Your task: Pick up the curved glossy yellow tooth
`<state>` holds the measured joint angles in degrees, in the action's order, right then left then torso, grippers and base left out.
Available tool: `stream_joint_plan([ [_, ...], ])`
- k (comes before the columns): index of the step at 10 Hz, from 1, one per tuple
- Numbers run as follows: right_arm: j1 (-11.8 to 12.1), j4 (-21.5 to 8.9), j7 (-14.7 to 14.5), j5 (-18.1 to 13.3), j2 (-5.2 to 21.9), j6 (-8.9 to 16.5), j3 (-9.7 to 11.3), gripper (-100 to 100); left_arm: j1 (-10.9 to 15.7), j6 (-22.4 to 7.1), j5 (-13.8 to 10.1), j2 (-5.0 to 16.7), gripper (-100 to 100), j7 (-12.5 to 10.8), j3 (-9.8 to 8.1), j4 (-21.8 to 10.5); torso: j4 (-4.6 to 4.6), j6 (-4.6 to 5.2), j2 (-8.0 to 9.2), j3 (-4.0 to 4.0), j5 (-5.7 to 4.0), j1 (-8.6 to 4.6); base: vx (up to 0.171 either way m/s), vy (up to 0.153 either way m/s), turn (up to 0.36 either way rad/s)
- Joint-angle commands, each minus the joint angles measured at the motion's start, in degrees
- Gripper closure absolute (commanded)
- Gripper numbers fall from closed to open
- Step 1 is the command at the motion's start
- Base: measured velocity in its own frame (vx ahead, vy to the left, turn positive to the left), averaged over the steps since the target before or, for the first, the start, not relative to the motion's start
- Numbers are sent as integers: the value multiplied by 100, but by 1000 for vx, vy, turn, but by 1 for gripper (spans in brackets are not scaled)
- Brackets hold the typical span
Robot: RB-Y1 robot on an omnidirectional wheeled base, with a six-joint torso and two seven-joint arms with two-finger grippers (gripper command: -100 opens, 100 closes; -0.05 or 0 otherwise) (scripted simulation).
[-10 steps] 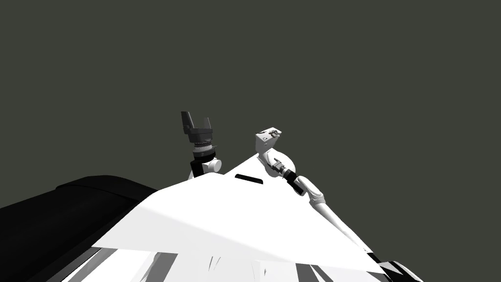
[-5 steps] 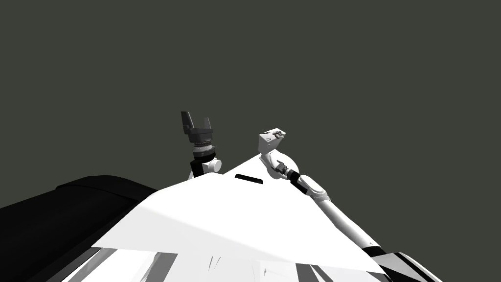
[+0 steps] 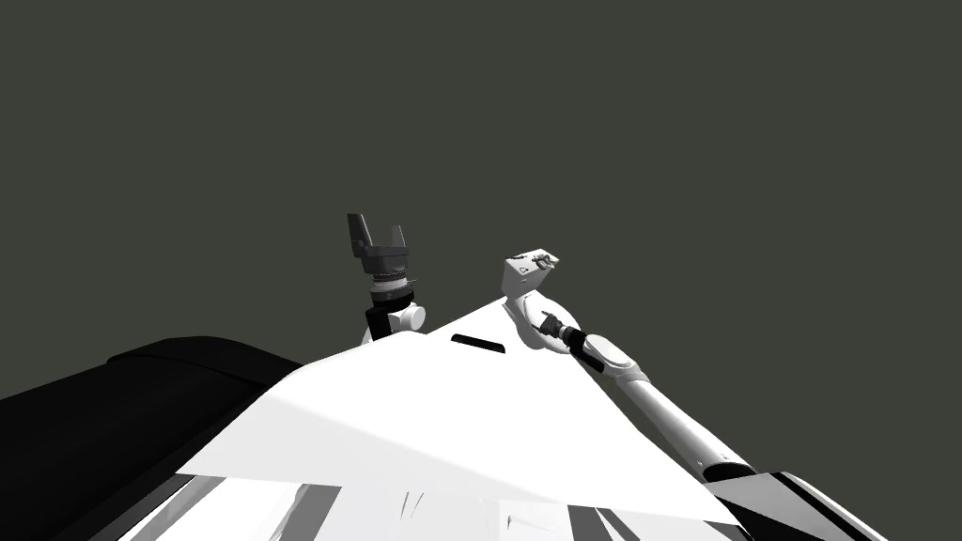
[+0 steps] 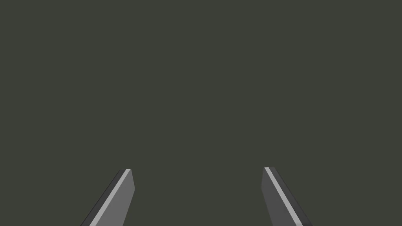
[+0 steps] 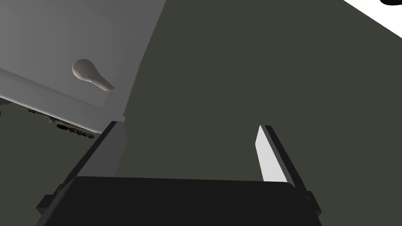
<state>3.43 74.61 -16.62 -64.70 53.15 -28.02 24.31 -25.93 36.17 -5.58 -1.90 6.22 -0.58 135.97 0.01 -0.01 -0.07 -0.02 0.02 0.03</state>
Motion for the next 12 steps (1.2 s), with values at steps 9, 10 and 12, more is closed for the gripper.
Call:
stream_joint_plan([
  [9, -762, -1438, 152, -1418, 763, -124, 323, -100, 0, 0, 0, 0, 0, 0, 0, 0, -2, 0, -10, -6, -1, -3, 20, 19, 152],
  [10, -762, -1438, 152, -1486, 763, -124, 323, -100, -1, 0, 0, 0, 0, 0, -1, 1, -3, 8, -9, -6, -2, -4, 23, 5, -32],
  [12, -956, -1809, 179, -1821, 943, -175, 375, -100, 0, 0, 0, 0, 0, 0, 0, 0, -2, -1, -9, -5, -1, -4, 37, 9, 230],
])
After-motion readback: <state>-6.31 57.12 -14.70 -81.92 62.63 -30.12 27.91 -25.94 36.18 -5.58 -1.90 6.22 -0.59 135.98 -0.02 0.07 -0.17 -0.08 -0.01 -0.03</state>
